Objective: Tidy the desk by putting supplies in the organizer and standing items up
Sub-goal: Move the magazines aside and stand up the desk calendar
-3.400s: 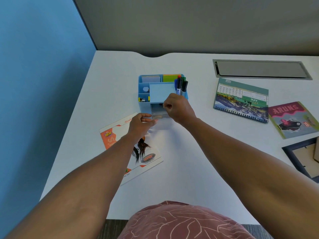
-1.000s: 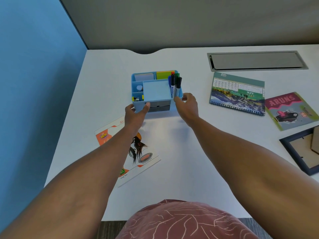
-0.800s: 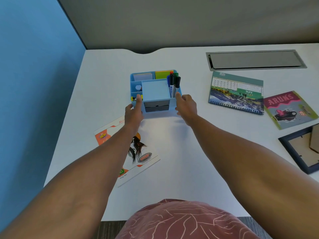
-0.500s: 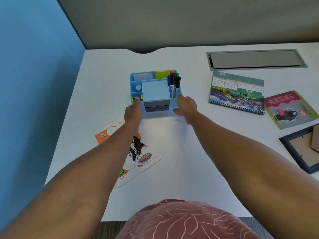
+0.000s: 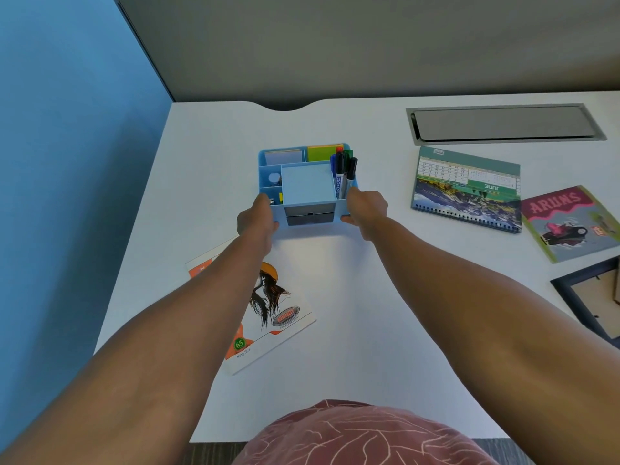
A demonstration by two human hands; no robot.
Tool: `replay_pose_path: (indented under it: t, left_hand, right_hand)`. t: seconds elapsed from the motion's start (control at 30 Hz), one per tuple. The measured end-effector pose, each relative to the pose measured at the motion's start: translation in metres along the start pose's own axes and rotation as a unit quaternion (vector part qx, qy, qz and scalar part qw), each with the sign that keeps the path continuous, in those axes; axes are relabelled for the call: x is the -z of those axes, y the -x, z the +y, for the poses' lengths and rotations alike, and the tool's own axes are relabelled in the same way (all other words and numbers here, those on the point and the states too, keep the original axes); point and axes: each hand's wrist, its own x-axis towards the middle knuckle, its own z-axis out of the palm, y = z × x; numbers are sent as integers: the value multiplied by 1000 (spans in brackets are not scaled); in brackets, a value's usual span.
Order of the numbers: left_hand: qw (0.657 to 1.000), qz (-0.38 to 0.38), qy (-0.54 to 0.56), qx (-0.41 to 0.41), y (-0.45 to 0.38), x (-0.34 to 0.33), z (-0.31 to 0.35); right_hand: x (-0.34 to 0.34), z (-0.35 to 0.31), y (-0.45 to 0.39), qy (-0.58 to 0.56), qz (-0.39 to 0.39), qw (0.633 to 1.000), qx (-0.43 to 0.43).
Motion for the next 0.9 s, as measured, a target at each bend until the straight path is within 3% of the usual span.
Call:
replay_pose_path:
  t: [0.37, 0.9]
  left_hand:
    - [1000, -2, -4, -15, -11, 6, 4]
    - [998, 43, 36, -33, -64, 36, 74]
  right_hand:
    - [-4, -4, -7, 87, 23, 995, 35]
    - [-84, -59, -30, 78, -34, 993, 79]
